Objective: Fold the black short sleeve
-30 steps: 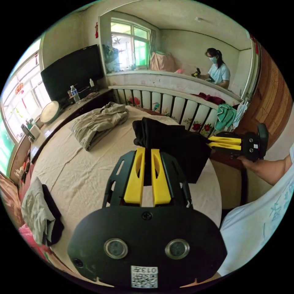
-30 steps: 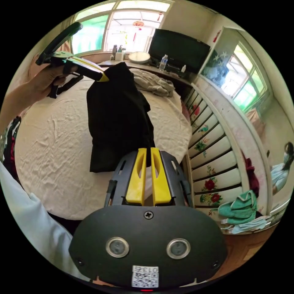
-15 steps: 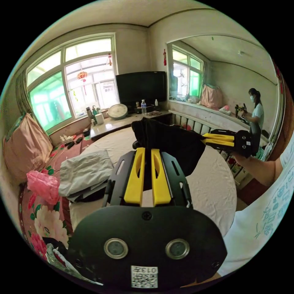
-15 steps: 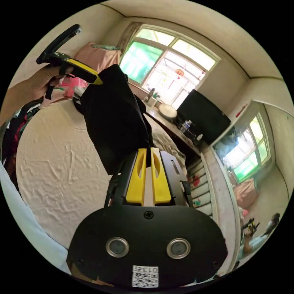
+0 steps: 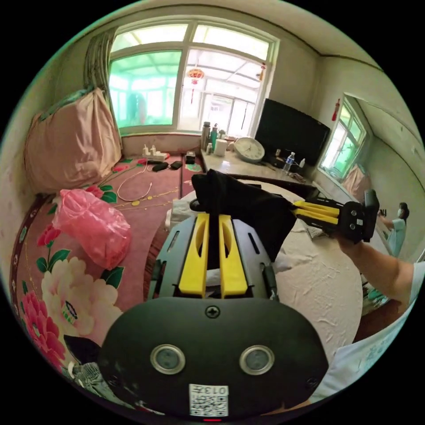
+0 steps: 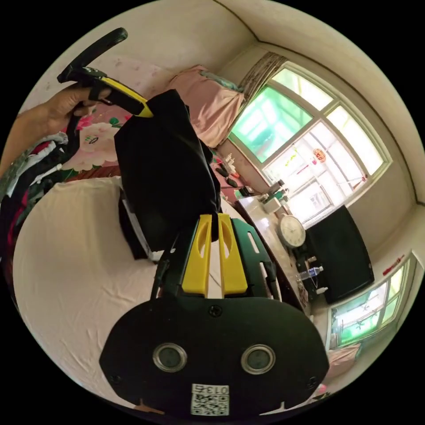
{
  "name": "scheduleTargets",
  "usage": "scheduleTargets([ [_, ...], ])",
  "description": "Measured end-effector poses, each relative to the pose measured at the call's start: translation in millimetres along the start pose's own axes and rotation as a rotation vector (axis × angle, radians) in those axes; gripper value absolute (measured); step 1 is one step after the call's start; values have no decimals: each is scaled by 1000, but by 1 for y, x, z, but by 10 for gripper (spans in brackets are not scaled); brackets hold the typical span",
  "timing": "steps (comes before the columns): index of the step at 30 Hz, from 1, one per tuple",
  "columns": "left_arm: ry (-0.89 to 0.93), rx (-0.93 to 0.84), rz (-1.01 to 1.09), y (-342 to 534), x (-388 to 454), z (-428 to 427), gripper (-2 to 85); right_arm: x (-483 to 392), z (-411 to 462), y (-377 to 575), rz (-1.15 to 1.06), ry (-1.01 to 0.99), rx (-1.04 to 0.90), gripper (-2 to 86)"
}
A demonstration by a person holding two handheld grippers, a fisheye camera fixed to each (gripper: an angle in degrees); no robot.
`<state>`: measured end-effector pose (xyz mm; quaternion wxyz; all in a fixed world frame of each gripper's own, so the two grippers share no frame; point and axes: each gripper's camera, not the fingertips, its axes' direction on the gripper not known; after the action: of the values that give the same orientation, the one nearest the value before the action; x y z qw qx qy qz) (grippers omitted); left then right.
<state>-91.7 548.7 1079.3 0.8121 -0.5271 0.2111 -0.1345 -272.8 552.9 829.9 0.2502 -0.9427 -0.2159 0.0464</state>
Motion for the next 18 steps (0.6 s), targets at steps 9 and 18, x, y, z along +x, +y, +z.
scheduleTargets([
  [9, 42, -121, -254, -47, -122, 69, 0, 8, 197, -76, 184, -163, -329, 65],
  [18, -49, -66, 160, -61, -66, -1, 34, 43, 181, -45, 420, -255, -43, 33],
])
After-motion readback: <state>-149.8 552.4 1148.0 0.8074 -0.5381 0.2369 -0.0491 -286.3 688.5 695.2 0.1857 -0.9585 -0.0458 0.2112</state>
